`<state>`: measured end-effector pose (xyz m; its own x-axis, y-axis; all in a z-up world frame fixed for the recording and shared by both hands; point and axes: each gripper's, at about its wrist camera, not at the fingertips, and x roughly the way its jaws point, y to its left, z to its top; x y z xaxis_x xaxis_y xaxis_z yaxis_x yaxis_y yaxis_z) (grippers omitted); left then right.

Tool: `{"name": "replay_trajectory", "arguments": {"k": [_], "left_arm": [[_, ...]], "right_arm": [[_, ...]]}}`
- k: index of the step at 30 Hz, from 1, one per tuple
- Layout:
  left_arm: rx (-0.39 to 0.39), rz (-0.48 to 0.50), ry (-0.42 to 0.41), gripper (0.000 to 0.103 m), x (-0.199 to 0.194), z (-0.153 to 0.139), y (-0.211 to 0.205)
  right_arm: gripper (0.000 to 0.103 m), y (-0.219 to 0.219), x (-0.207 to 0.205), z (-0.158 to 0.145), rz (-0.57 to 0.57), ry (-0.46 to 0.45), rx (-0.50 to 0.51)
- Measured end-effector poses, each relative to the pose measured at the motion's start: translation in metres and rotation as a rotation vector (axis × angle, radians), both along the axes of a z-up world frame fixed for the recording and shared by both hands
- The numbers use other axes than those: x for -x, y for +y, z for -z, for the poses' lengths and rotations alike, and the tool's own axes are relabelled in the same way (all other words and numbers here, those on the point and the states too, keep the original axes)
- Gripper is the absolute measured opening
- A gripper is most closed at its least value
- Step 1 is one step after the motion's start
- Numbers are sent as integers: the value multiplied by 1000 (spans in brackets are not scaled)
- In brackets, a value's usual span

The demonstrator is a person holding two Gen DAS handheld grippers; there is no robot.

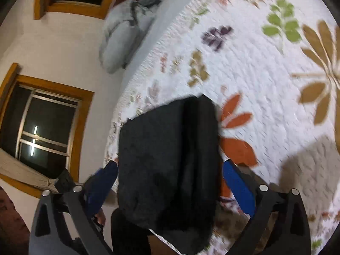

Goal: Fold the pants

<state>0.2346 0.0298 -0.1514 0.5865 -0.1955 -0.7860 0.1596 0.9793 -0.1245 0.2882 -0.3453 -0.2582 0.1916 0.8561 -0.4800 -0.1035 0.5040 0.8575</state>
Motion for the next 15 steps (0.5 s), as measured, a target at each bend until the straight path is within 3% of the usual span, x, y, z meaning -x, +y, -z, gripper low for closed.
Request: {"name": "replay_trajectory", "arguments": {"k": [8,12,15], "left_arm": [[77,-10,105,94,-24,19,21],[73,-22,125,94,-29,22,24],[131,-7,151,94,-33,22,30]], "right_arm": [[100,0,18,19,-44,50,-9],[100,4,21,25,-67,66,-9],[100,11,17,25,-73,63,-22]]}}
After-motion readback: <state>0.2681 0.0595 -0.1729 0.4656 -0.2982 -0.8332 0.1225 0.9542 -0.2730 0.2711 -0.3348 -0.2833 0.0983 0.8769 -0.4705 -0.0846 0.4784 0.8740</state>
